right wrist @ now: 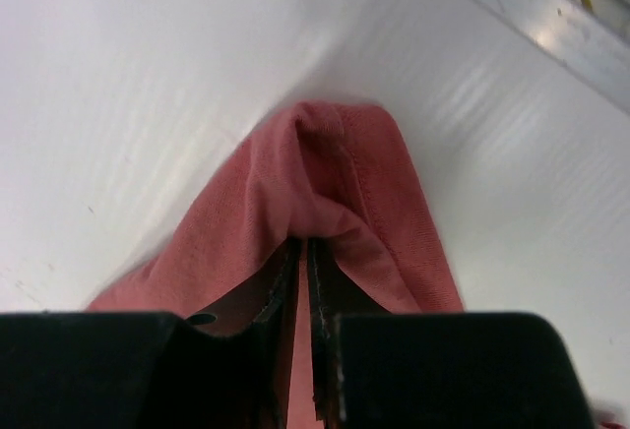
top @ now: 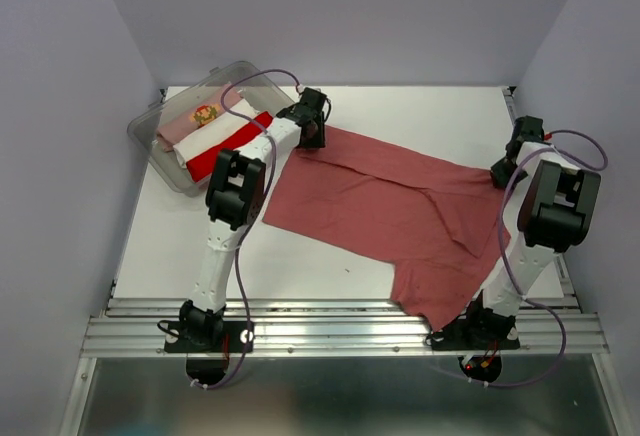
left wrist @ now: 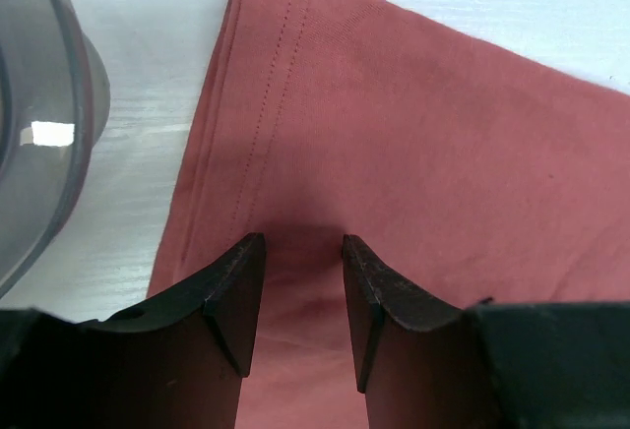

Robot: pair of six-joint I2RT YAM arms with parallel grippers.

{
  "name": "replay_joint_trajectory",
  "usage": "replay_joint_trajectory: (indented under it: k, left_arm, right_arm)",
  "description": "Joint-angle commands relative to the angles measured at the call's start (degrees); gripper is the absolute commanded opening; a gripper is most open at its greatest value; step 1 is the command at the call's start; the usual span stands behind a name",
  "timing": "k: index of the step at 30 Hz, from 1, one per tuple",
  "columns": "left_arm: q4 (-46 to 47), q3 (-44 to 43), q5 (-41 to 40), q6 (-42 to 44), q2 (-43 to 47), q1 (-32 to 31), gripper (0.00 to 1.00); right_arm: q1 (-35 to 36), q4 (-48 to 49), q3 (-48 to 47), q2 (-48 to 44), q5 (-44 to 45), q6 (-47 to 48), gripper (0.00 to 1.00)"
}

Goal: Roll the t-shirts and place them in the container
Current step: Fold the T-shirt at the center of the board.

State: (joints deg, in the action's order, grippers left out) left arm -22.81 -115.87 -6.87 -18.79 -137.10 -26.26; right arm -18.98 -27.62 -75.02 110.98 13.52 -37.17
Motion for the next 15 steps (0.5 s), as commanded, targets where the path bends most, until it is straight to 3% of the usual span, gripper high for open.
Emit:
replay_joint_trajectory:
  k: [1, 6, 11, 15]
  left_arm:
    - [-0.3, -3.6, 0.5, 1.9, 1.3, 0.1, 0.49]
    - [-2.2, -6.1, 0.5, 1.9, 0.2, 0.1, 0.48]
    - [-1.5, -4.8, 0.8, 1.0, 2.2, -0.1, 0.48]
    - [-1.7, -4.0, 0.4, 1.2, 3.9, -0.5, 0.48]
  right_arm:
    - [0.2, 4.5, -3.5, 4.1, 4.2, 1.6, 0.13]
    - [2.6, 6.7, -4.9, 0.0, -5.8, 2.7, 0.16]
    - [10.2, 2.9, -1.8, -8.0, -6.1, 2.5, 0.21]
    - [16.9, -1.3, 6.3, -15.3, -3.9, 0.6, 0.27]
